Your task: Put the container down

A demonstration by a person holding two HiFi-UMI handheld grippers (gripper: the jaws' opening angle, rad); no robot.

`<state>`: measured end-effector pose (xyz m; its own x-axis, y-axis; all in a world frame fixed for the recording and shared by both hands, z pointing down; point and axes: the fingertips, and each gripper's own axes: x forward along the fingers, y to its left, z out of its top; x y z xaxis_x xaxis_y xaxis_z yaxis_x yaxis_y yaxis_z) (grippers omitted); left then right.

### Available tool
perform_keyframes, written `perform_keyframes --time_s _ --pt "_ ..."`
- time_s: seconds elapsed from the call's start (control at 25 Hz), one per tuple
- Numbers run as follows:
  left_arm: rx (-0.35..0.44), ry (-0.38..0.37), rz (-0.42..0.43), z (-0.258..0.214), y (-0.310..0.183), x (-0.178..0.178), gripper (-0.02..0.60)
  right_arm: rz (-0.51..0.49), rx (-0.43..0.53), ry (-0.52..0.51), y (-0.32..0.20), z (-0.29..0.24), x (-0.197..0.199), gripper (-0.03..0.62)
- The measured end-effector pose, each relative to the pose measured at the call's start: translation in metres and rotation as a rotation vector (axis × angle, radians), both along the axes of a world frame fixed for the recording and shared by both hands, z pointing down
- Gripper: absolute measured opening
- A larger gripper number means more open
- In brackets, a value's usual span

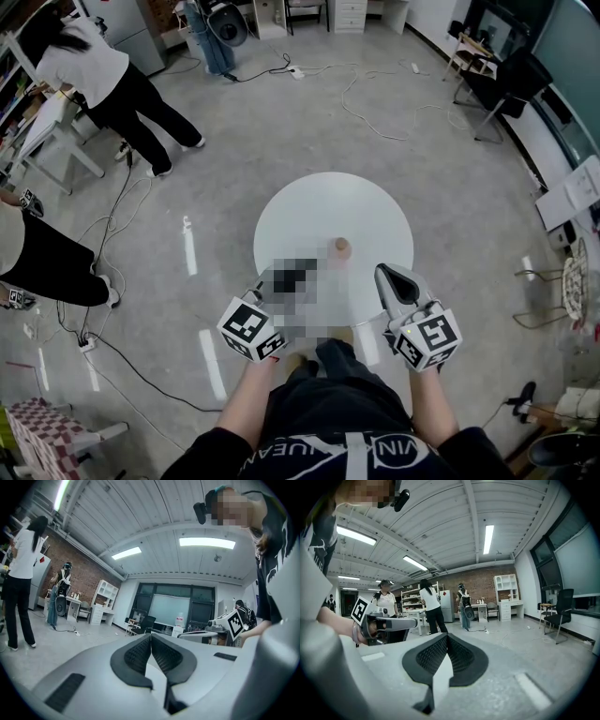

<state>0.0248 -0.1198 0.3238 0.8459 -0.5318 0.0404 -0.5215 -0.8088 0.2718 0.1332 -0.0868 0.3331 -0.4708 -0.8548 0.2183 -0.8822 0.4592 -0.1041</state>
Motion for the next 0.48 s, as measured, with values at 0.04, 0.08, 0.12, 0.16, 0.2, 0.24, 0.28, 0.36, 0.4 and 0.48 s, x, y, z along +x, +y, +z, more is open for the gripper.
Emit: perform_keyframes --time_s 0.04,0.08,0.12,0.16,0.2,0.24,0.28,0.36,0.4,0.48 --pt "-0.002 0.0 0.0 0.0004 0.0003 -0.0001 0.014 0.0 -0.001 0.0 0.0 0.0004 0.0001 0.006" --pt "-0.004 -0.001 -0.001 0.0012 0.0004 -0.0003 0.014 -0.002 -0.003 -0.001 -0.0001 0.0011 0.0 0.006" --pt "-0.006 -0.002 -0.003 0.0024 0.0004 -0.0005 0.014 -0.004 -0.004 -0.001 -0.0002 0.0021 0.0001 0.006" --pt "-0.008 -0.002 -0.005 0.0039 0.0004 -0.0002 0.014 -0.004 -0.007 -0.002 -0.0002 0.0036 0.0006 0.006" --pt "-0.01 -0.003 -0.007 0.0054 0.0002 0.0005 0.014 -0.002 -0.01 -0.004 -0.0002 0.0053 0.0018 0.006" --pt "-0.011 -0.004 -0.008 0.0067 0.0 0.0013 0.014 -0.001 -0.012 -0.005 -0.0003 0.0067 0.003 0.006" --pt "-0.012 -0.004 -0.009 0.0077 -0.0004 0.002 0.014 -0.003 -0.013 -0.005 -0.0007 0.0074 0.0035 0.006" --pt "-0.016 -0.004 -0.011 0.0088 -0.0014 0.0021 0.014 -0.009 -0.014 -0.004 -0.0017 0.0083 0.0033 0.006" --pt "-0.017 -0.004 -0.012 0.0091 -0.0019 0.0018 0.014 -0.009 -0.017 -0.003 -0.0022 0.0088 0.0031 0.006" --pt "-0.02 -0.005 -0.014 0.0093 -0.0028 0.0009 0.014 -0.015 -0.018 0.0 -0.0034 0.0087 0.0016 0.006"
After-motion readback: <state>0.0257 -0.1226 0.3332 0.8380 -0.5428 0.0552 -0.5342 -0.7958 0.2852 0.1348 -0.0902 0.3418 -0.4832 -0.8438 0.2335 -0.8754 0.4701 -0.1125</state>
